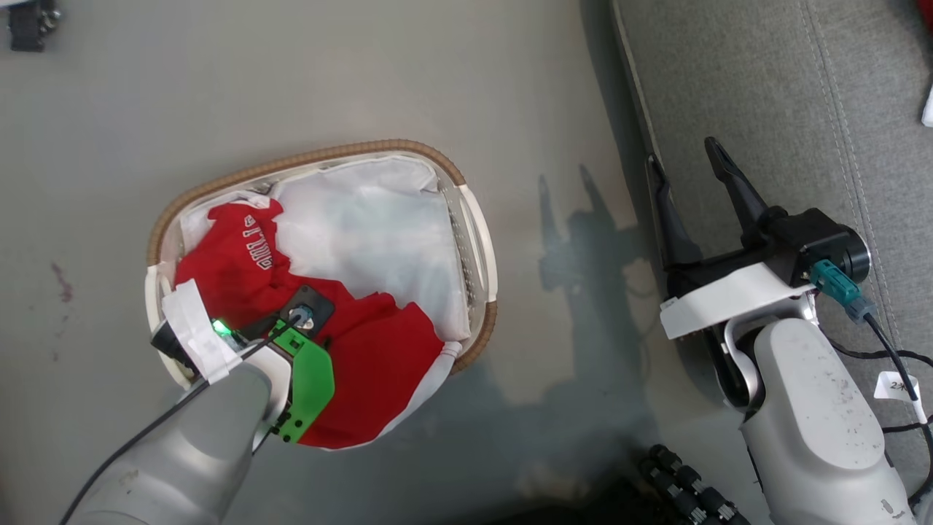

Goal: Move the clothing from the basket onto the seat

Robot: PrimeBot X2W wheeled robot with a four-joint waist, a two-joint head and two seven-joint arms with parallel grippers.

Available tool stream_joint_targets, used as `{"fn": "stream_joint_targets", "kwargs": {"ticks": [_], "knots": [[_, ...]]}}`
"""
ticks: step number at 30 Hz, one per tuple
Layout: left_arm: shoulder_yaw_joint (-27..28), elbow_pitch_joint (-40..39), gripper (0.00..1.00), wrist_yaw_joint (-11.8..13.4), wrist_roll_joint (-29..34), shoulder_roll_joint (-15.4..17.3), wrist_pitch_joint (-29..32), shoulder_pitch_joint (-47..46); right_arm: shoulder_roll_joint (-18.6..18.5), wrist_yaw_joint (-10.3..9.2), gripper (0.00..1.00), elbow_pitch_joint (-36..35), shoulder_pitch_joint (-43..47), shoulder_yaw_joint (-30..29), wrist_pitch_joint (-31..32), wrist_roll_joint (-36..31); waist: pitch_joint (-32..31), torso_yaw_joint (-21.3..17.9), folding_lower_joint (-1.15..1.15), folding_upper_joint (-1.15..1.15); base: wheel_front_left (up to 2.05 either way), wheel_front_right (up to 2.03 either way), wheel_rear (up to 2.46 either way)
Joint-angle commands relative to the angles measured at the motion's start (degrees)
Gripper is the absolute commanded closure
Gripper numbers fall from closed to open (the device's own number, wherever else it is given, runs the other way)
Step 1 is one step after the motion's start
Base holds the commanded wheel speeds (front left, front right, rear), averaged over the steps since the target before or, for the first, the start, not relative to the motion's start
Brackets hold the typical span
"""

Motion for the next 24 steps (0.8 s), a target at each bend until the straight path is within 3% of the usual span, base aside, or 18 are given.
{"fn": "stream_joint_targets", "kwargs": {"ticks": [1, 16, 22, 24], "knots": [[-0.5, 0.8, 0.0, -0.2, 0.6, 0.5, -0.3, -1.5, -0.1, -0.08, 0.0, -0.3, -0.9, 0.3, 0.0, 0.4, 2.5, -1.7, -0.01, 0.0, 0.0, 0.0, 0.0], [-4.4, 7.3, 0.0, -0.2, 0.9, 1.6, 1.5, -6.5, -0.1, -0.08, 0.0, -1.8, -2.6, 3.4, 0.0, 3.3, 8.0, -5.1, -0.01, 0.0, 0.0, 0.0, 0.0], [-5.3, 8.8, 0.0, -0.2, 0.0, 1.9, 6.3, -6.6, -0.1, -0.08, 0.0, -2.0, -3.1, 3.7, 0.0, 4.0, 8.9, -6.1, -0.01, 0.0, 0.0, 0.0, 0.0], [-5.4, 9.2, 0.45, -0.2, -0.3, 1.8, 8.1, -6.7, -0.1, -0.08, 0.0, -1.8, -3.1, 3.6, 0.0, 4.1, 8.8, -6.2, -0.01, 0.0, 0.0, 0.0, 0.0]]}}
